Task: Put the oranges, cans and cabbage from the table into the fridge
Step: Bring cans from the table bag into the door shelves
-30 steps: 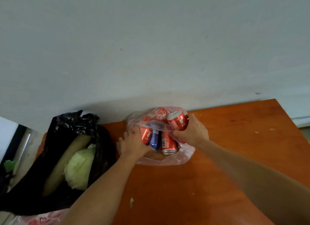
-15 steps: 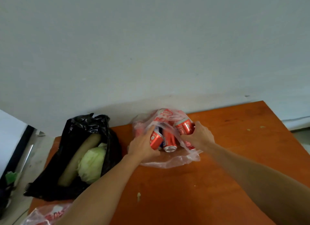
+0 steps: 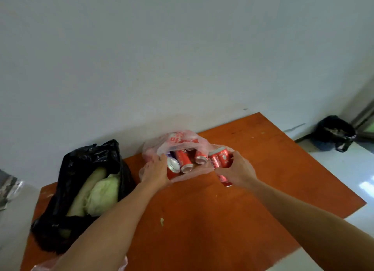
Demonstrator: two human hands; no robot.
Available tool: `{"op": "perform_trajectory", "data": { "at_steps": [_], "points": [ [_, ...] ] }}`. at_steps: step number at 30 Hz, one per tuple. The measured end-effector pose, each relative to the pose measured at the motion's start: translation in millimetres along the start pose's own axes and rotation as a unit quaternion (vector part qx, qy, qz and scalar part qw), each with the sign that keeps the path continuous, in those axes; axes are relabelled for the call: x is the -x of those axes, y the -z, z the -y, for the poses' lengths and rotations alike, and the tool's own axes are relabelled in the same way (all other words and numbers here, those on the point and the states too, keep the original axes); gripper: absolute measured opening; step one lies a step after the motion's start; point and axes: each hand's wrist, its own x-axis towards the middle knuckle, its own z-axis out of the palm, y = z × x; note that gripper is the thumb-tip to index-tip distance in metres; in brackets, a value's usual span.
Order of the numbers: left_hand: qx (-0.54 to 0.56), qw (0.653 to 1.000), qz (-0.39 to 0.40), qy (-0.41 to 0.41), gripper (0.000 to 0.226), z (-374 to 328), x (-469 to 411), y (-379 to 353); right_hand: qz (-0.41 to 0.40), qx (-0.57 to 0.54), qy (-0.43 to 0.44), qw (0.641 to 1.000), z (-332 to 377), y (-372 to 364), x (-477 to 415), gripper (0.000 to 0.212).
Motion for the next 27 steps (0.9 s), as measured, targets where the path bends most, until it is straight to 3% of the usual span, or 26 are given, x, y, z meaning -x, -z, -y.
{"op": "perform_trajectory", "data": {
  "at_steps": [6, 11, 21, 27],
  "points": [
    [0.007, 0.994, -0.041, -0.102, 0.088, -51.7, 29.9, 11.7, -0.026, 0.022, -0.035, 0.999, -37.6, 26.6, 55.9, 0.080],
    [0.035, 0.977, -0.025, -0.210, 0.089, -140.3, 50.6, 34.0, -0.090, 0.024, -0.045, 0.995, -88.7, 92.2, 105.9, 0.081],
    [0.018, 0.898, -0.022, -0.438, 0.086, -405.8, 139.7, 31.9, -0.242, 0.019, -0.194, 0.950, -260.2, 252.7, 262.3, 0.075],
    [0.008, 0.851, -0.014, -0.525, 0.075, -588.2, 233.4, 2.0, -0.314, 0.029, -0.257, 0.914, -383.7, 355.1, 382.8, 0.076]
  ]
}}
